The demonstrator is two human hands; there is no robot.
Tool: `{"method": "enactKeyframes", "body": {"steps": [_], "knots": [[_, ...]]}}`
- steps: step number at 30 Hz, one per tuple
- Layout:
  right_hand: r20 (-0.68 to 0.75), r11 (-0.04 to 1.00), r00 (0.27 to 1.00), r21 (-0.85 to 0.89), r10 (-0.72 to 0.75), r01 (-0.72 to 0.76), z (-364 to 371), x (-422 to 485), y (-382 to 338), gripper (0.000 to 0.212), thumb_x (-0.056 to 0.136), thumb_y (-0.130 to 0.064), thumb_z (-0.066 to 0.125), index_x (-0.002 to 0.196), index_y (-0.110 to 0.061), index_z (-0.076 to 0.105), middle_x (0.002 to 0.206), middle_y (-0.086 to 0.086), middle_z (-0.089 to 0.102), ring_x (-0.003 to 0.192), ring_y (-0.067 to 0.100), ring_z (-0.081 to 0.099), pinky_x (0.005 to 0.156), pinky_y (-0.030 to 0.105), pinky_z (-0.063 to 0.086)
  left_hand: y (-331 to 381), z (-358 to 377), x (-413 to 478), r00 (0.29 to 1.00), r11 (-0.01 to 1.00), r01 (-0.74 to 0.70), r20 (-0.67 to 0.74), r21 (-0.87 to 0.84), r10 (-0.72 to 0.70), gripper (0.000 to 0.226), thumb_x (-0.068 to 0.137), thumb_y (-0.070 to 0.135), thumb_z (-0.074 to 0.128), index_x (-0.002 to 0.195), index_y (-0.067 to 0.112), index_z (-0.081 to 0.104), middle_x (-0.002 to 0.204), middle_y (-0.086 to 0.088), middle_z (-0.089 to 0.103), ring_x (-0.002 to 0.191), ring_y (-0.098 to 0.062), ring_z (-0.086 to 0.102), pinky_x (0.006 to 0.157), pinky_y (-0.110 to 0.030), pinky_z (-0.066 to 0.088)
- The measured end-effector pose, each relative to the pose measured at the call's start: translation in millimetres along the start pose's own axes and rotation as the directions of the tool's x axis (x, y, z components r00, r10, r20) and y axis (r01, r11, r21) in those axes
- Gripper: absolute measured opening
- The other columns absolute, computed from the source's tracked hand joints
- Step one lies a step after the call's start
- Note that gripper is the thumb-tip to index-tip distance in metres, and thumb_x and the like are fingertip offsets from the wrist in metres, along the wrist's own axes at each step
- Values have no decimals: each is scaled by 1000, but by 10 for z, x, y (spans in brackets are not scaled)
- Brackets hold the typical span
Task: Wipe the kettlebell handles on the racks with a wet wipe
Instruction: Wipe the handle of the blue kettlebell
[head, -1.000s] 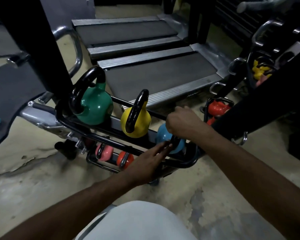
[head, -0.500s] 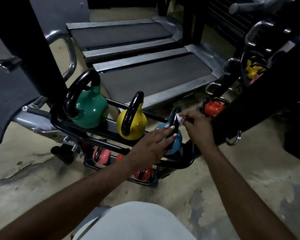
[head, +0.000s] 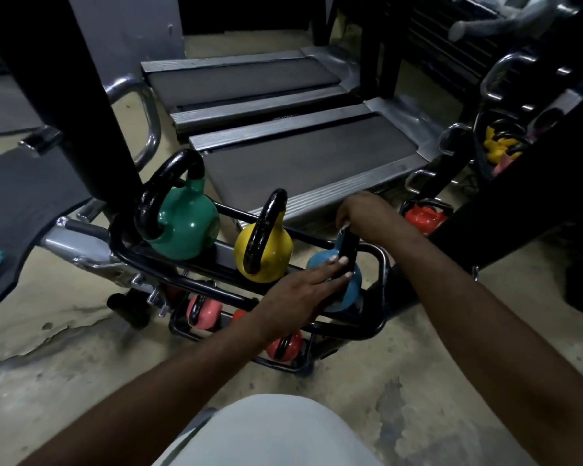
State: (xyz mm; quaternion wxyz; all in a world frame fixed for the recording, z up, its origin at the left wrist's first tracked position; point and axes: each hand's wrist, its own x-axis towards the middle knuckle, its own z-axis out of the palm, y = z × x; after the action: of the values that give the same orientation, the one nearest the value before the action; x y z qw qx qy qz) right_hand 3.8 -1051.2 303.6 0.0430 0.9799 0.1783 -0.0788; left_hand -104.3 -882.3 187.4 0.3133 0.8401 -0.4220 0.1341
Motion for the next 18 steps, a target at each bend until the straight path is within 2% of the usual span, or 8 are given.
{"method": "enactKeyframes", "body": {"steps": [5,8,11,15,18], "knots": [[66,992,992,-75,105,-100,28,146,-170,22,88,-10,56,101,-10,73,106,14,69,102,30,63,86,35,53,-14,-1,5,1000,1000,-5,8,4,5,55,95,17,63,146,16,44,159,-5,28,145,-16,32,111,-32,42],[158,987,976,-81,147,-136,-13,302,-168,21,87,-11,59,104,-9,72,107,14,69,100,31,64,81,34,51,-31,40,-4,999,999,6,52,34,-8,65,91,15,68,149,19,38,161,-2,23,148,-14,23,106,-35,47],[264,984,956,-154,125,-86,-48,386,-174,15,84,-15,66,98,-11,72,99,10,69,93,28,65,77,31,51,-79,33,7,996,1000,-10,92,24,8,63,93,16,65,149,20,38,162,-1,21,149,-12,22,104,-36,48],[376,990,919,-114,120,-83,-36,565,49,22,81,-21,66,100,-19,77,107,7,73,92,25,66,88,37,55,-92,14,37,995,998,-27,93,50,23,61,94,20,64,149,21,37,162,-1,21,149,-13,22,98,-36,52],[371,987,915,-85,159,-137,-58,554,78,23,83,-21,66,103,-18,77,108,7,73,94,26,66,89,37,55,-91,19,28,994,998,-27,107,51,22,66,92,20,67,149,21,35,162,-2,20,148,-15,24,99,-37,52]]}}
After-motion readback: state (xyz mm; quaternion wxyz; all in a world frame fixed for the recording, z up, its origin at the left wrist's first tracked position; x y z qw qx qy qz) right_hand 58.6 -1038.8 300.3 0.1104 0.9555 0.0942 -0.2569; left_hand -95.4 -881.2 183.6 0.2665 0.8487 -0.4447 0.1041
